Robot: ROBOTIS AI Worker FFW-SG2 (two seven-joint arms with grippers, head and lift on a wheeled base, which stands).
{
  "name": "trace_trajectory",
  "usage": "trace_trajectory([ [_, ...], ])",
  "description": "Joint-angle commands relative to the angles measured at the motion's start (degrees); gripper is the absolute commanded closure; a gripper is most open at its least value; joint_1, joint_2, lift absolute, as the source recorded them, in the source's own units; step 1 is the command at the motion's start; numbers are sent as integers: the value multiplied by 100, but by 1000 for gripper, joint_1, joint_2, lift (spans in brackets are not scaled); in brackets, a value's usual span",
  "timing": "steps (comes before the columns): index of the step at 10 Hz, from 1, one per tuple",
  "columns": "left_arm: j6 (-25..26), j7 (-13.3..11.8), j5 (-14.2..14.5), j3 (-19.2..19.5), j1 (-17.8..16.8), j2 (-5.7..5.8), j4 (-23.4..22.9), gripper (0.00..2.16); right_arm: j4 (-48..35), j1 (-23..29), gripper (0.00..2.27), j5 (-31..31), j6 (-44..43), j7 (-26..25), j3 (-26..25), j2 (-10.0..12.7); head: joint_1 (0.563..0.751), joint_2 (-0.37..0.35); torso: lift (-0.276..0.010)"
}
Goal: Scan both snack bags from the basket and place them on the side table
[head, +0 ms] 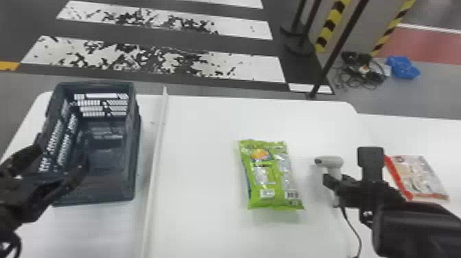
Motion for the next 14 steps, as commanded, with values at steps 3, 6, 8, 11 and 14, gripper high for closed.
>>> trace_trajectory([
  [3,0,-9,13,0,8,0,3,83,92,-3,2142,26,-31,-9,75,0,695,-152,-74],
  [6,0,-9,21,0,43,-8,-24,83,92,67,383,-168,-172,-44,23,9,695,-148,-74],
  [8,0,-9,13,0,43,-8,-32,87,-40,173,289,-335,-189,-88,-83,17,695,-150,-74],
  [11,18,-9,13,0,43,-8,-41,87,-1016,718,124,-1284,110,-79,-470,88,695,-157,-74],
  [14,35,-9,13,-9,25,0,-32,87,-1235,779,124,-2857,1112,501,-1094,88,695,-132,-74],
])
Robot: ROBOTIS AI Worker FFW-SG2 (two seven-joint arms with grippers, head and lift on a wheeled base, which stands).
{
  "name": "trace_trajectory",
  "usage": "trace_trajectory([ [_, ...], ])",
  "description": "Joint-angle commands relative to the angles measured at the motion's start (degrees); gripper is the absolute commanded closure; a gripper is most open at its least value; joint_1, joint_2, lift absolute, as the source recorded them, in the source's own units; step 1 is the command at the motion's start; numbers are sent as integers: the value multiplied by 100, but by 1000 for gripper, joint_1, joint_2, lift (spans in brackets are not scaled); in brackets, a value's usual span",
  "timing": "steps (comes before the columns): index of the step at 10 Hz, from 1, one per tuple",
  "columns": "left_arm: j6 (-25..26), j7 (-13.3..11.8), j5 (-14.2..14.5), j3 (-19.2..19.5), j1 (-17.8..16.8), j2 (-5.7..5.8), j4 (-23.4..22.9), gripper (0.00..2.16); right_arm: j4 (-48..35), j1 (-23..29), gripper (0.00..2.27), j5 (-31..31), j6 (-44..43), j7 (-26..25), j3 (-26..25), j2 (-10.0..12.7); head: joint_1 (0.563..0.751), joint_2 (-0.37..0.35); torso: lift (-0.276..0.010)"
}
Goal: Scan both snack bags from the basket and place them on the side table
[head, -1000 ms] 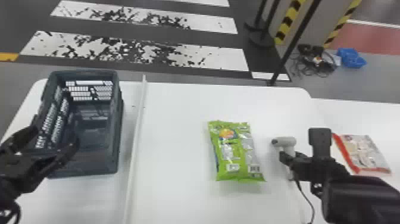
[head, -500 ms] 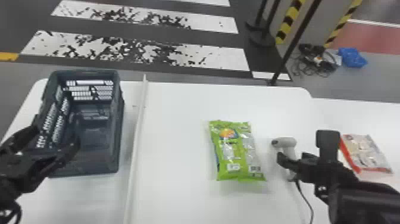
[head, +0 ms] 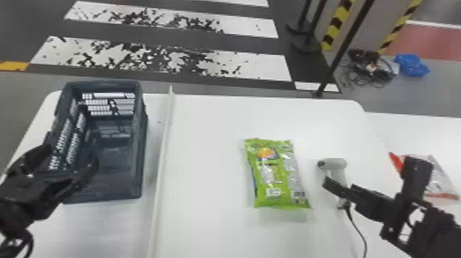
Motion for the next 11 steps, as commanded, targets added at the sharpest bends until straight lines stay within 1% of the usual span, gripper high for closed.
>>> trace_trajectory([
  [1,0,0,0,-3,-1,8,9,87,-16,-2,124,-181,176,59,-23,0,695,-114,-74],
  [4,0,-9,0,-3,-1,17,35,87,177,-125,124,-216,193,621,196,-9,695,-65,-74],
  [7,0,0,0,-3,-1,26,44,87,714,-450,124,118,334,1289,513,-53,695,-10,-74],
  [9,0,0,18,-3,-1,44,71,87,986,-582,124,496,439,1447,785,-185,695,14,-74],
  [10,0,0,26,-3,-10,44,79,87,1012,-626,113,759,439,1447,935,-202,695,17,-74],
  [11,0,-9,26,-3,-27,44,97,87,1109,-670,198,856,422,1518,1058,-264,695,19,-74],
])
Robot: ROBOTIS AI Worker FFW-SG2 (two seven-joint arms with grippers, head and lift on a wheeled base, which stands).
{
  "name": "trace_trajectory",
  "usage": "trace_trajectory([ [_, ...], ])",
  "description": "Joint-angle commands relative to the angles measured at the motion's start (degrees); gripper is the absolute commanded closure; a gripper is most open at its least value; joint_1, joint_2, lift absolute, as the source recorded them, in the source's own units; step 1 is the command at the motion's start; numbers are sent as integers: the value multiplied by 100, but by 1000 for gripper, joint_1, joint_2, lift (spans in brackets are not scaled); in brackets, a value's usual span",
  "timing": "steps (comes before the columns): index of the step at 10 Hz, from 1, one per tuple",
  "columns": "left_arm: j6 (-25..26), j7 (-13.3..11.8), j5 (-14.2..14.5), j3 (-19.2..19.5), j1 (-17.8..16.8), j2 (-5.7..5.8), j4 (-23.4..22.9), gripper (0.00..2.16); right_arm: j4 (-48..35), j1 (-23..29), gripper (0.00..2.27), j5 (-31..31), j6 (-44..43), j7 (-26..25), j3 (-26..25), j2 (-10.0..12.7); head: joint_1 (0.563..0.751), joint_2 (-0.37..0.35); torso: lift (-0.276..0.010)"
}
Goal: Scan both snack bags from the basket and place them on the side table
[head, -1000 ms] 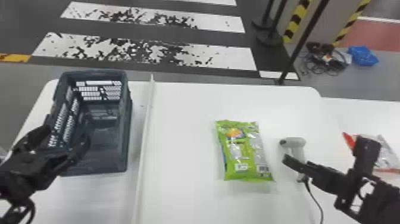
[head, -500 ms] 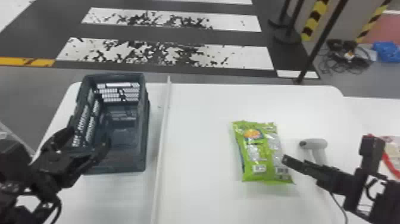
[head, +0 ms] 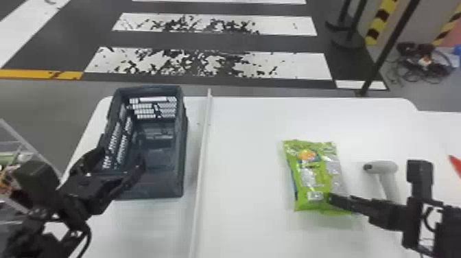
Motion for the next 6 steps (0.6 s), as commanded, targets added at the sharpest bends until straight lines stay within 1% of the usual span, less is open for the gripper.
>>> trace_trajectory([
  [1,0,-4,1,-9,-17,0,25,87,187,-128,404,266,-45,207,144,-31,695,24,-74],
  [2,0,-4,10,-9,-26,0,34,87,248,-155,1025,486,-168,418,215,-40,695,34,-74],
  [3,0,-4,10,-9,-17,0,51,87,248,-146,2226,504,-186,400,267,-22,695,37,-74],
  [6,0,-4,10,0,-17,0,60,87,169,-67,2256,346,-203,567,135,-31,695,47,-74],
])
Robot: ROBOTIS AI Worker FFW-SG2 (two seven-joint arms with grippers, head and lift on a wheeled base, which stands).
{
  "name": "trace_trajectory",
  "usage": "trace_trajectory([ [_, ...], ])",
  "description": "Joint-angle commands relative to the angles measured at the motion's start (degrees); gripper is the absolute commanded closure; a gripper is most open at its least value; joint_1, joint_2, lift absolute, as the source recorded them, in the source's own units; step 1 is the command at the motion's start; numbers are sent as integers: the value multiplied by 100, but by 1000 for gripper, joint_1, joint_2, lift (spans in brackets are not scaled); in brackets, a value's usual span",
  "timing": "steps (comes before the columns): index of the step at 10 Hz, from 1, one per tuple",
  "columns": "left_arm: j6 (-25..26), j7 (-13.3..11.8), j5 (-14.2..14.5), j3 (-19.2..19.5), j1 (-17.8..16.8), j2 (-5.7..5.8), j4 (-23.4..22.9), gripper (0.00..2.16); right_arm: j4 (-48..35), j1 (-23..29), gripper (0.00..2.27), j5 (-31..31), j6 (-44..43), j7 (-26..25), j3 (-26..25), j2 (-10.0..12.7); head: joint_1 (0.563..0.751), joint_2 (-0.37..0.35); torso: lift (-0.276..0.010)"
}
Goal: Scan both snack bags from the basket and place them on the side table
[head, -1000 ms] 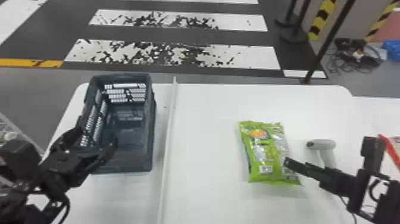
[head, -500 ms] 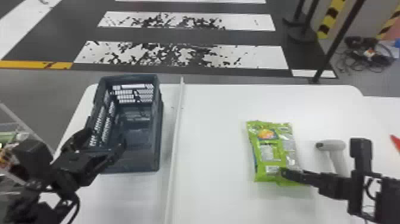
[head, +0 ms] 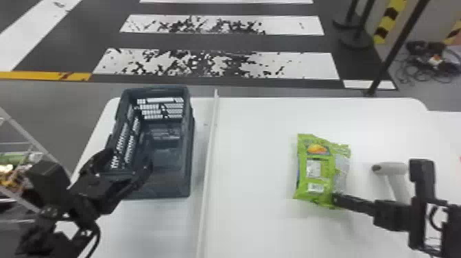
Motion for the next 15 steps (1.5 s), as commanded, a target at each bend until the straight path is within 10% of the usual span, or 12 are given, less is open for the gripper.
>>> trace_trajectory([
  [1,0,0,0,0,0,-3,3,87,-174,116,2256,-314,-29,44,-180,0,695,47,-74],
  [9,35,26,-53,-35,35,-30,-164,87,-877,-403,2256,-2159,955,-387,-3195,-71,695,-120,-74],
  [15,703,378,-229,-580,44,-126,-568,83,968,-491,2256,-2001,-1277,-1758,-3520,-616,695,-350,-74],
])
